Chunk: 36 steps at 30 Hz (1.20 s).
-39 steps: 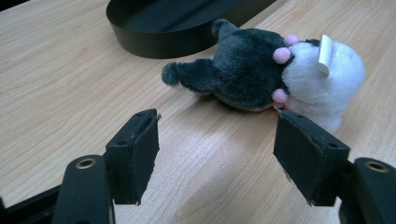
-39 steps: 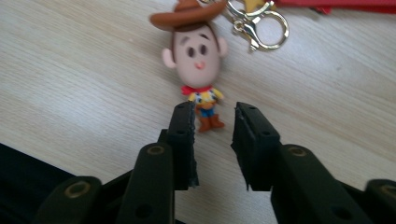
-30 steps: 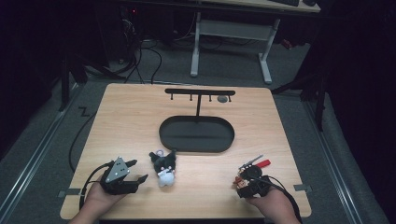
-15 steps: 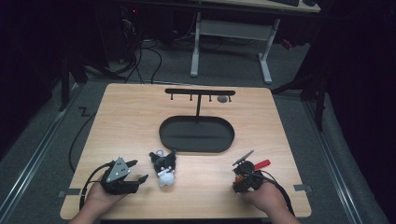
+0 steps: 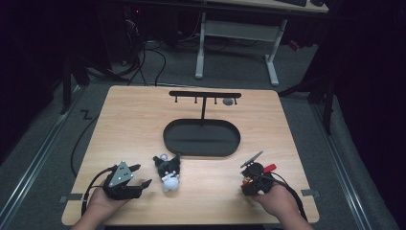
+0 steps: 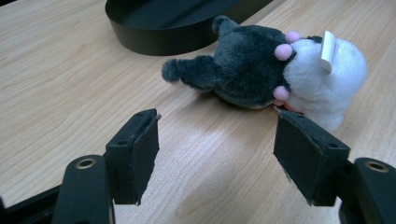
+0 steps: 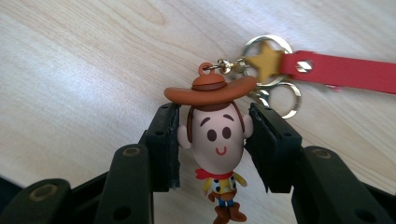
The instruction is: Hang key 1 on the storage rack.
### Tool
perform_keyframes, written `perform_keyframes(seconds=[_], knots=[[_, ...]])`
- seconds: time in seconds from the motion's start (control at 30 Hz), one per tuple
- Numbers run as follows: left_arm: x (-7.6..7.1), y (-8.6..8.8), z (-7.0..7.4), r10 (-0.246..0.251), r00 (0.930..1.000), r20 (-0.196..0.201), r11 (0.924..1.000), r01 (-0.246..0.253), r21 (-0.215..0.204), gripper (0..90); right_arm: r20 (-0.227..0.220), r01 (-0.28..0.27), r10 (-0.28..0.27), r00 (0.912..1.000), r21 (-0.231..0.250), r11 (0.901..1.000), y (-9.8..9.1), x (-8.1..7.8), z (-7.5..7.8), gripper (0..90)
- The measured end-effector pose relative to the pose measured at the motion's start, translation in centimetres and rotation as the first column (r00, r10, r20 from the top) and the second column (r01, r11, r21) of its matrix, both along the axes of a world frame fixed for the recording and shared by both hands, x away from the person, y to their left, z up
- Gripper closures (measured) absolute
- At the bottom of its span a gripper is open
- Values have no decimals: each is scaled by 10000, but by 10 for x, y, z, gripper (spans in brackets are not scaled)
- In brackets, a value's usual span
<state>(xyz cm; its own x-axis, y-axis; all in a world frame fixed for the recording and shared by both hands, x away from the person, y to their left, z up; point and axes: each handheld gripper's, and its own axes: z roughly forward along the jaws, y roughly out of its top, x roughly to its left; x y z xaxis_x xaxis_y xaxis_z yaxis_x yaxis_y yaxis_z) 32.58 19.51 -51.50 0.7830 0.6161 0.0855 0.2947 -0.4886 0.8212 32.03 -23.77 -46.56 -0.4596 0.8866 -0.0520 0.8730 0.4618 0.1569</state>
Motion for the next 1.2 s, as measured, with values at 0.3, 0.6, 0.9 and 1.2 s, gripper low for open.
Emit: perform_keyframes(seconds=[0.3,0.6,0.9,1.2], knots=[[3,3,-2,33,9999,-107,10000,-33,-30,311,210,183,-182,9996,-68,9998,-15,-3,38,552],[-4,2,2,-36,10000,55,10000,36,-25,310,1103,447,-419,9930,-237,9987,-19,0,78,552],[-2,4,2,109,9999,34,9998,-109,-184,310,1558,299,-248,9875,-309,9991,-8,9,111,552],[-2,5,1,64,10000,-33,9999,-64,-115,310,1699,166,-129,9854,-198,9997,6,24,132,551]])
